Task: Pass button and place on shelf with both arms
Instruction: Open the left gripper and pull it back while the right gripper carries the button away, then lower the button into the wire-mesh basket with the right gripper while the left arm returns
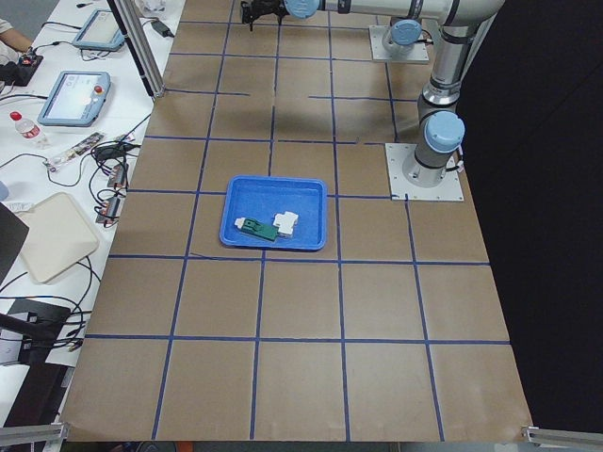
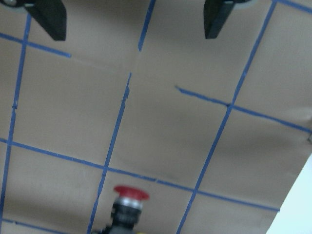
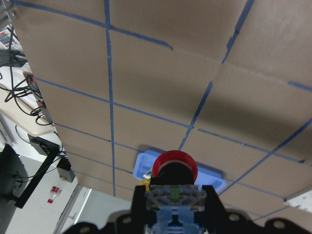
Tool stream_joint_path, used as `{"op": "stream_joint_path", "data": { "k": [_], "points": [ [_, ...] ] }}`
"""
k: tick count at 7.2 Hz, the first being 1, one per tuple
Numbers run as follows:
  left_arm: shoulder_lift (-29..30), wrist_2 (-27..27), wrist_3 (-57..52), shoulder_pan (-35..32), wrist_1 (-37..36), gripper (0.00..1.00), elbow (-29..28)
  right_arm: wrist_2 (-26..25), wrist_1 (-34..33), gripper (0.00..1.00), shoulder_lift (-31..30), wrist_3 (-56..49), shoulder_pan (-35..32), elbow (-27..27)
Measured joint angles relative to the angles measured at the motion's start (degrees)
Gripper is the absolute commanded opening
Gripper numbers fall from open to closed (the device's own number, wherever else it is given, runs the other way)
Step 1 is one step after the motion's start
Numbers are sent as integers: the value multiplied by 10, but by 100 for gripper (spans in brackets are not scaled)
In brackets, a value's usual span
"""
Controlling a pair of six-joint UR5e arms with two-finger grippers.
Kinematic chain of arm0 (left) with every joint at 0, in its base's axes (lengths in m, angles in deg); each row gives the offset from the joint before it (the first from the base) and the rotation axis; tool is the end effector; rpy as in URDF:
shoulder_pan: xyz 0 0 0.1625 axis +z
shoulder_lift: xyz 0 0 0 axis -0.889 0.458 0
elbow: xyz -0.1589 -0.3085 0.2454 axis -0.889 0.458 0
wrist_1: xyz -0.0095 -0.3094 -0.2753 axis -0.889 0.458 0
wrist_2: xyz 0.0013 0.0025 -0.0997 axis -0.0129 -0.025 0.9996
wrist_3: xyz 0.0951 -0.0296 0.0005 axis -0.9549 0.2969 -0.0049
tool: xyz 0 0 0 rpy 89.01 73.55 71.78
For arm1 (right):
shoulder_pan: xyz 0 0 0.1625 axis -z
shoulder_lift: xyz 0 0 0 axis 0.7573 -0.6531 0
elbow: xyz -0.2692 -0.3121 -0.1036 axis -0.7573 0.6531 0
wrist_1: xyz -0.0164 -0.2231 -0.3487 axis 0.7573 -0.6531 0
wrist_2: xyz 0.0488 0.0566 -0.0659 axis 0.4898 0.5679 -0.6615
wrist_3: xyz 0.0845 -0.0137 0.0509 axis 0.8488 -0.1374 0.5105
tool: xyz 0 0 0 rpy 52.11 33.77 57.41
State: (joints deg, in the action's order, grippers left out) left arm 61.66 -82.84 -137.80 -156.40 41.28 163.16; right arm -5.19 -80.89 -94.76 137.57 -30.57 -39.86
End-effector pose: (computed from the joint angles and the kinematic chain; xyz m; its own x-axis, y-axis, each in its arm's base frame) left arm -0.1975 -0.5404 0.4976 -0.3807 0.9234 0.0495 0.8746 0.3770 -0.3048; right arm 0.0985 -0.5801 0.4494 -0.2401 0.9177 -0.3165 0.7083 0.3886 0.5893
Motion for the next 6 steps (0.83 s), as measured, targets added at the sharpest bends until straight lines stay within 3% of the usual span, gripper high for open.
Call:
{"op": "stream_joint_path", "data": {
  "k": [3,5,6],
  "points": [
    [-37,-75,74,75,62,100,30,-250,68,0,-9,-283,25,33],
    [-68,-111,200,114,72,100,43,-360,83,0,-10,-449,84,48],
    [-78,-126,280,122,72,100,46,-387,80,0,-9,-544,134,51]
  ]
}}
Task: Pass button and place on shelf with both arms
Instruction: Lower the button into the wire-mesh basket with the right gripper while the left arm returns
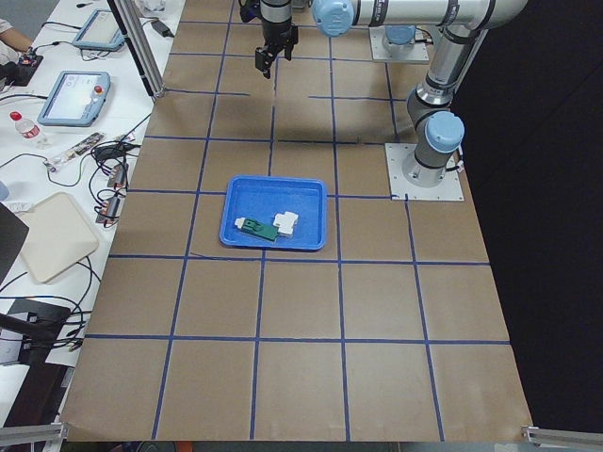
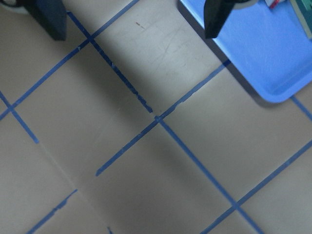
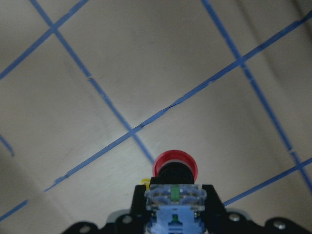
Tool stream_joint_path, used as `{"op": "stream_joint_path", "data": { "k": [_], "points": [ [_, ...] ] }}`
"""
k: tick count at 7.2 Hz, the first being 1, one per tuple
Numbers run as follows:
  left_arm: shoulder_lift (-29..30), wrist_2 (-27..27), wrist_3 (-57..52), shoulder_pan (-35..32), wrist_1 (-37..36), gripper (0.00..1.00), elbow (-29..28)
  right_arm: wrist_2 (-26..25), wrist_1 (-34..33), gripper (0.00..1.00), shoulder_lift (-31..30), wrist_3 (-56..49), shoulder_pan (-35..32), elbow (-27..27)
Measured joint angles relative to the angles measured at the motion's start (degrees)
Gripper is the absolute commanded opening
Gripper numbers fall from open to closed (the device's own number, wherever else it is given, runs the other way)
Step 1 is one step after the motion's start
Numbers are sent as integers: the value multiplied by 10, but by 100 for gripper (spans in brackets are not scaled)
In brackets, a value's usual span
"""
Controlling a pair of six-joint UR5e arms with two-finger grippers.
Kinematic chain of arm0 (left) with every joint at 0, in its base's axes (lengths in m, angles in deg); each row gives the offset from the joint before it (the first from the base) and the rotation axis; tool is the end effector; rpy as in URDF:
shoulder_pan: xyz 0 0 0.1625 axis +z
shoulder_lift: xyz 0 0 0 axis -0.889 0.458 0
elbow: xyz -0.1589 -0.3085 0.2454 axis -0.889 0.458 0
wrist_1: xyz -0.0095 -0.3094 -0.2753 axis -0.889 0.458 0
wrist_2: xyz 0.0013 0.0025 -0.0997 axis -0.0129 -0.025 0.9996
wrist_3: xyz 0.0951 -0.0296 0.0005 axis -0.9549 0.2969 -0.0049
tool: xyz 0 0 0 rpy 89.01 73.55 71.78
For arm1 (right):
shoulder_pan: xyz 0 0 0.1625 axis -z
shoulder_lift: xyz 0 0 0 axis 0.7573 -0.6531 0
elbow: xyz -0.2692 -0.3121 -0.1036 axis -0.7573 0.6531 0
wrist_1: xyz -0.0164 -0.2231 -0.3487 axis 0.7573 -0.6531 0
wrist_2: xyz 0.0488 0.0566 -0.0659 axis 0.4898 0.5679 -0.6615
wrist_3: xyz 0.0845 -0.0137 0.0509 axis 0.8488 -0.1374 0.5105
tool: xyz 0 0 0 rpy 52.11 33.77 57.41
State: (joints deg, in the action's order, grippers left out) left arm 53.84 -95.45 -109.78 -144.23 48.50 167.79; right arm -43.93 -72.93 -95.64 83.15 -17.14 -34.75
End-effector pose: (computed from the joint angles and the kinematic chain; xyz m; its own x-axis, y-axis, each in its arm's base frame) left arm -0.0674 -0.5029 0.5110 -0.8955 0.4422 0.0504 0.4388 0.8961 -0.0662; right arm -0.0917 -0.5555 0.4628 -0.8894 0.4543 -0.0505 0.4493 0.8892 0.0860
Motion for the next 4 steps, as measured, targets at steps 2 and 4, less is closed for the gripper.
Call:
{"op": "stream_joint_path", "data": {
  "k": [2,4],
  "points": [
    [-6,-18,156,-1,0,100,2,-15,-37,0,10,-168,103,2],
    [6,-22,314,-28,-6,100,0,-17,-96,0,43,-274,152,1]
  ]
}}
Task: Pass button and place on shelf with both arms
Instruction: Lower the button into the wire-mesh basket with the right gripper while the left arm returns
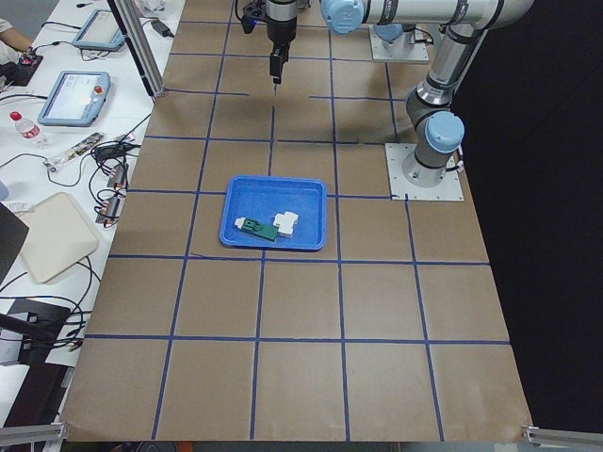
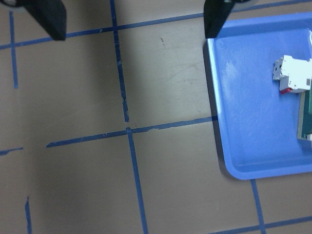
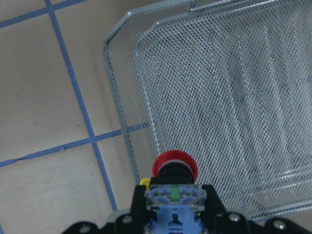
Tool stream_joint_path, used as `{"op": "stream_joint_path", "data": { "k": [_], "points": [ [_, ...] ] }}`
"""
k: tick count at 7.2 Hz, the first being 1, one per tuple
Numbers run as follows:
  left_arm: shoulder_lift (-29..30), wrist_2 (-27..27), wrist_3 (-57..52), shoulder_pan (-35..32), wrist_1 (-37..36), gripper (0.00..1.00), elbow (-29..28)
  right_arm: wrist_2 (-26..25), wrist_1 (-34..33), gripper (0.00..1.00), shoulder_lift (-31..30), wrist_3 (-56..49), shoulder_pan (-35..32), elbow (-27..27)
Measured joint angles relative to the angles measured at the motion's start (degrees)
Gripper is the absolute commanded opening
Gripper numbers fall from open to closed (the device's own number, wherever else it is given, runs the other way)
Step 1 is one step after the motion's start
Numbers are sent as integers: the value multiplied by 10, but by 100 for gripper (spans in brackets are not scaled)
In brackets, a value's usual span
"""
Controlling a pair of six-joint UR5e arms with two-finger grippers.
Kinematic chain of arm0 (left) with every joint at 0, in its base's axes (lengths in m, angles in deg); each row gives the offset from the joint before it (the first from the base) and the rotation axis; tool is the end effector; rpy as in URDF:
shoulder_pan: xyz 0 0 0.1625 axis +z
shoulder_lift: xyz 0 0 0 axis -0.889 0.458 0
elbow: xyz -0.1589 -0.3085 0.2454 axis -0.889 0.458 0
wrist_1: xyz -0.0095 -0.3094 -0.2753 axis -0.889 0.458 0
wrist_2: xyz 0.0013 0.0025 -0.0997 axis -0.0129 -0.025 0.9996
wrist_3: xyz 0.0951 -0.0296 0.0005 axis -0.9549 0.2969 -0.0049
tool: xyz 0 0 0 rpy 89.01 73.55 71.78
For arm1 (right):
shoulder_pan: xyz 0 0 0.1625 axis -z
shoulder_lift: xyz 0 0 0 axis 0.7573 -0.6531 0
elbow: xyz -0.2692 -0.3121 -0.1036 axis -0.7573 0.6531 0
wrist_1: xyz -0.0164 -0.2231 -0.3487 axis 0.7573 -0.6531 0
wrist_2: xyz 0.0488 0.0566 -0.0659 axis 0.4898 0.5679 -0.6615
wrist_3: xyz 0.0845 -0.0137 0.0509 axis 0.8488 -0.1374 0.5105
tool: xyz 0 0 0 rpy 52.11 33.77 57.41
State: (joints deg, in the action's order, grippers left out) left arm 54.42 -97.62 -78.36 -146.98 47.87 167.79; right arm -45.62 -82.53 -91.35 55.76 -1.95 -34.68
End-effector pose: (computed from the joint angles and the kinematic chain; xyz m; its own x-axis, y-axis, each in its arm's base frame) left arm -0.0873 -0.5032 0.5069 -0.9983 -0.0432 0.0398 -0.0444 0.9986 -0.0290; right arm -0.2607 -0.5405 0.4370 -0.9676 0.2517 -0.0192 0.2521 0.9675 -0.0204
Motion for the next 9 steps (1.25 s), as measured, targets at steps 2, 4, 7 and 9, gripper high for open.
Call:
{"op": "stream_joint_path", "data": {
  "k": [2,4,7,9],
  "points": [
    [10,-5,51,-51,-10,100,-2,2,-28,0,31,-24,18,-2],
    [12,-6,58,-72,-17,100,5,8,-35,0,41,-25,20,-5],
    [11,-7,61,-77,-40,100,19,11,-35,7,45,-25,19,-7],
    [10,-7,61,-77,-45,100,20,8,-35,100,51,-24,19,-7]
  ]
}}
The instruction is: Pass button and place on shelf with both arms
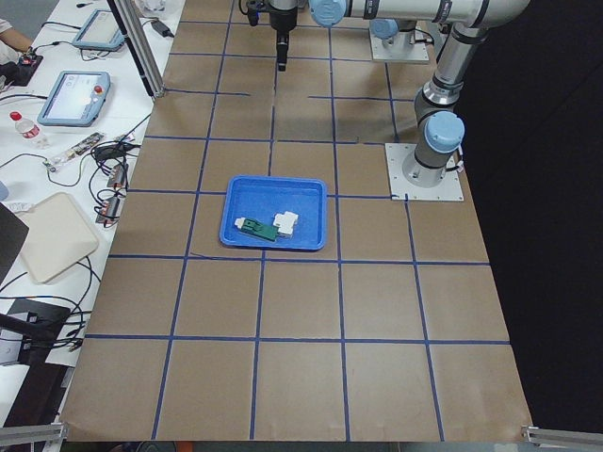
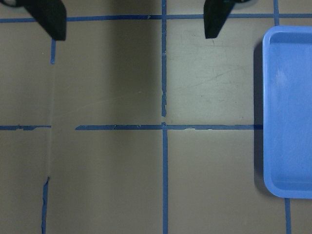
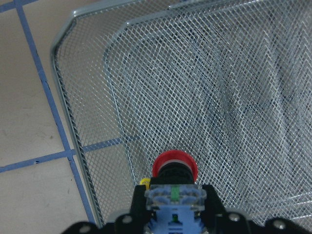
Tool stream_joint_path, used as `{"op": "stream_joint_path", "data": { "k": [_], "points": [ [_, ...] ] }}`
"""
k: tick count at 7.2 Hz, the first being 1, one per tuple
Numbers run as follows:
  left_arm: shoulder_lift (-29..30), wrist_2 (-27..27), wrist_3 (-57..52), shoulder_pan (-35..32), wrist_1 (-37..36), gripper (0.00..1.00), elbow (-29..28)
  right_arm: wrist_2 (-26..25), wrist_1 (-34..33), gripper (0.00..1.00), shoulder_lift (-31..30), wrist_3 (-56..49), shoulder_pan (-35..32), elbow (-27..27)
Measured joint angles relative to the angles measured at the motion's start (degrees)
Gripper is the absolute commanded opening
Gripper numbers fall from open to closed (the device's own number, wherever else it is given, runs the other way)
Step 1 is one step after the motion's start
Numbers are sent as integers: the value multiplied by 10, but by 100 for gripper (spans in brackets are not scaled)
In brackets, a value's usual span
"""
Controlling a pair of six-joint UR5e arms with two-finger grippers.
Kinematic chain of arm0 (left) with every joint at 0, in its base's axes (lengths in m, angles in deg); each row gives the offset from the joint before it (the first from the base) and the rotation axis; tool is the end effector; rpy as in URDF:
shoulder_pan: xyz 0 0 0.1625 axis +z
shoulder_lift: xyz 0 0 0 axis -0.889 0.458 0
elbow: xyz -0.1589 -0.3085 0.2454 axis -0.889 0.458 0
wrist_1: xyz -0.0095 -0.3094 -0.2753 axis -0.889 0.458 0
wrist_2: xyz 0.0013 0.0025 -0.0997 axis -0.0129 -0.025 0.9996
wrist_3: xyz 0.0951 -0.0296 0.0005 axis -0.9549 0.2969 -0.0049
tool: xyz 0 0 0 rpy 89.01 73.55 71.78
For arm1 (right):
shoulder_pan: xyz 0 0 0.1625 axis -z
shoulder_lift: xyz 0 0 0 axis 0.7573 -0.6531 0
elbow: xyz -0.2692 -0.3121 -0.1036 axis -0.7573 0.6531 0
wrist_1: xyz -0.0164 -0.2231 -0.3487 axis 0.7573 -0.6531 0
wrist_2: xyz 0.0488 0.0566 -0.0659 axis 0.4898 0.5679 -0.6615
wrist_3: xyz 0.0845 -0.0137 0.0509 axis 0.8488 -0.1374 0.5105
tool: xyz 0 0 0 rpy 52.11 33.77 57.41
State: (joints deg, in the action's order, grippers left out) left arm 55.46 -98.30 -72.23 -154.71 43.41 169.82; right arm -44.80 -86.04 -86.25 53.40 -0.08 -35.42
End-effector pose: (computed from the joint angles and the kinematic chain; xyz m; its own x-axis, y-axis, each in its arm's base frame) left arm -0.1534 -0.4973 0.4883 -0.9994 -0.0149 0.0320 -0.0165 0.9986 -0.0494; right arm -0.2942 -0.5525 0.3836 -0.9685 0.2443 -0.0493 0.2441 0.9697 0.0088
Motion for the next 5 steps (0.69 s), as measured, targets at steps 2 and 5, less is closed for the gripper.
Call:
{"op": "stream_joint_path", "data": {
  "k": [2,5],
  "points": [
    [-1,0,1,1,0,100,0,-5,2,100,0,-2,0,1],
    [-2,0,0,3,0,100,0,-9,25,100,-21,-3,-3,8]
  ]
}}
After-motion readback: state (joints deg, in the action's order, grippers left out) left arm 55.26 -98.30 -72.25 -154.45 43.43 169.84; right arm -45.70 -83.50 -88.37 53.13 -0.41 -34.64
